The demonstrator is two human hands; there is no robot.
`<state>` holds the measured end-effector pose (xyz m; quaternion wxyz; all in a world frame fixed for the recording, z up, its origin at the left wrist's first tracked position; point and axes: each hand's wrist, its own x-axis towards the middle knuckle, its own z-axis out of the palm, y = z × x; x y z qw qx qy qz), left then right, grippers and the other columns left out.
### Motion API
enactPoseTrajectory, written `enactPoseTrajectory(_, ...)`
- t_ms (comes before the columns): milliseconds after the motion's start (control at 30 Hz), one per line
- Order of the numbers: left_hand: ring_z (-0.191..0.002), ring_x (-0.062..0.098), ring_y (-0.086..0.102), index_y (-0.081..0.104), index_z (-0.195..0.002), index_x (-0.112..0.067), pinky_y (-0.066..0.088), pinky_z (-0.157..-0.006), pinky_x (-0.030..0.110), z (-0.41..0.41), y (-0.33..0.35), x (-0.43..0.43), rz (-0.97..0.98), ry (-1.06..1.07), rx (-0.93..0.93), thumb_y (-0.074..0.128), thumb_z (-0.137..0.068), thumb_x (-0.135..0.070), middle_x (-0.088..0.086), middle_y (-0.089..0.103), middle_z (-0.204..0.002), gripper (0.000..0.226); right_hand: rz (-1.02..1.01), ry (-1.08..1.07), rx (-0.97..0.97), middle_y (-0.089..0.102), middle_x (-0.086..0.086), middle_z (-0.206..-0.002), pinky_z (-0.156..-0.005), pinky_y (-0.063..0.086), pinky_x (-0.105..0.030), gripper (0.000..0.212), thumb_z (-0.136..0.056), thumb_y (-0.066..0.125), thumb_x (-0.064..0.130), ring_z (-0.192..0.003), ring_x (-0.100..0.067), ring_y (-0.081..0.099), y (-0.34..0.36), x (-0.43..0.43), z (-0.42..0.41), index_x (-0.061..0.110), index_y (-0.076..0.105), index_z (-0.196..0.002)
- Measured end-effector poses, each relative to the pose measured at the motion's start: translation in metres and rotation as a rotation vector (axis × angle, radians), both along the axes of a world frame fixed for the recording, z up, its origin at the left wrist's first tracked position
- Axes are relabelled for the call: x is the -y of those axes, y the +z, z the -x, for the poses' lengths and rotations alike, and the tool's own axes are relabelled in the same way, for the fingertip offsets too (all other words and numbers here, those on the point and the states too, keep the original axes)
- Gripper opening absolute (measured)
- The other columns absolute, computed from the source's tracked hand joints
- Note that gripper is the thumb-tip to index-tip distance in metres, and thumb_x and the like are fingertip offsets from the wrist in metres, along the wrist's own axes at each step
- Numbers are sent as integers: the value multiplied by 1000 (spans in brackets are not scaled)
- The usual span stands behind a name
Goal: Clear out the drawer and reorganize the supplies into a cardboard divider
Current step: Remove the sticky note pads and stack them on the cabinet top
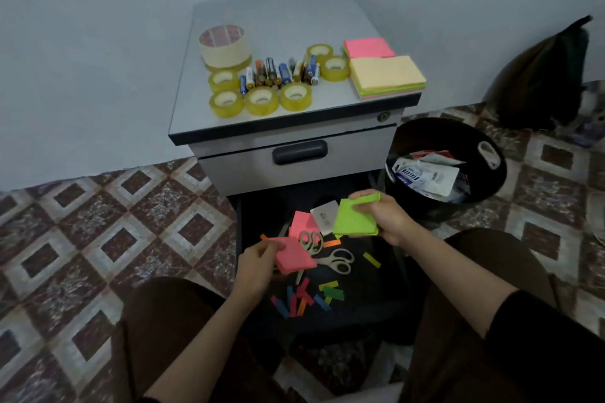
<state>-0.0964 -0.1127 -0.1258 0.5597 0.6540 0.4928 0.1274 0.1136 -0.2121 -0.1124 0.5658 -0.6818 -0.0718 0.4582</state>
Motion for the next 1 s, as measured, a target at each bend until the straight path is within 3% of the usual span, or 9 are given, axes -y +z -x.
enactPoseTrajectory(67, -83, 18, 60, 64, -86, -15, 46, -64, 18, -2, 9, 1, -214, -82, -51, 62, -86, -10, 4, 63, -90, 5, 19, -35, 28, 59, -14, -93, -86, 50, -54, 23, -83, 57, -11, -93, -34, 57, 9, 2, -2, 12, 60, -82)
enactPoseTrajectory(133, -87, 19, 58, 59, -90, -21, 44, -66, 19, -7, 20, -1, -306, -161, -75, 61, -82, 0, 4, 60, -97, 23, 39, -45, 102, 60, -15, -97, -72, 51, -37, 23, -79, 62, -13, -82, -25, 58, 23, 5, -5, 7, 64, -90)
enactPoseTrajectory(233, -94, 22, 58, 51, -109, -29, 51, -70, 25, -19, 47, -6, -288, -231, 17, 56, -83, 6, 5, 57, -107, 43, 71, -30, 180, 60, -13, -103, -67, 49, -28, 46, -74, 69, -10, -88, -26, 60, 46, 11, -16, 9, 61, -116)
enactPoseTrajectory(333, -93, 21, 61, 38, -128, -23, 54, -70, 28, -37, 77, -14, -215, -187, 89, 60, -85, 1, 6, 60, -103, 55, 106, -9, 210, 64, -15, -100, -66, 48, -30, 37, -69, 76, -7, -91, -28, 61, 68, 11, -33, -4, 64, -104)
enactPoseTrajectory(433, -74, 16, 58, 51, -108, 0, 53, -58, 21, -60, 109, -23, -200, -167, 83, 55, -90, 0, 11, 62, -89, 18, 146, 42, 302, 53, -11, -71, -50, 38, -24, 22, -69, 74, -6, -64, -23, 54, 97, 10, -46, 2, 53, -69)
enactPoseTrajectory(533, -66, 13, 52, 50, -99, 2, 49, -47, 15, -84, 141, -32, -210, -197, 105, 42, -97, -2, 10, 56, -81, 10, 166, 90, 310, 50, -9, -67, -44, 41, -24, 17, -79, 64, -4, -56, -19, 51, 130, 10, -58, 4, 50, -78)
enactPoseTrajectory(700, -76, 23, 54, 50, -98, -3, 45, -63, 29, -120, 182, -51, -247, -215, 97, 46, -95, -5, 13, 56, -88, 5, 124, 216, 95, 54, -4, -79, -47, 46, -23, 16, -93, 43, 1, -68, -15, 53, 167, 10, -85, 14, 48, -86)
enactPoseTrajectory(867, -40, 5, 50, 52, -70, -9, 39, -34, 11, -152, 224, -68, -92, -120, 170, 55, -89, -1, 7, 49, -66, 21, 7, 48, 19, 47, -3, -73, -43, 28, -19, 19, -92, 43, 3, -46, -12, 46, 184, 11, -109, 13, 46, -77)
enactPoseTrajectory(1000, -37, 3, 57, 55, -80, -8, 47, -39, 14, -179, 245, -84, 52, -72, 284, 54, -90, 0, 5, 58, -75, 13, -182, -91, -102, 46, -8, -74, -30, 34, -14, 19, -90, 42, -3, -41, -14, 50, 197, 9, -130, 8, 45, -75)
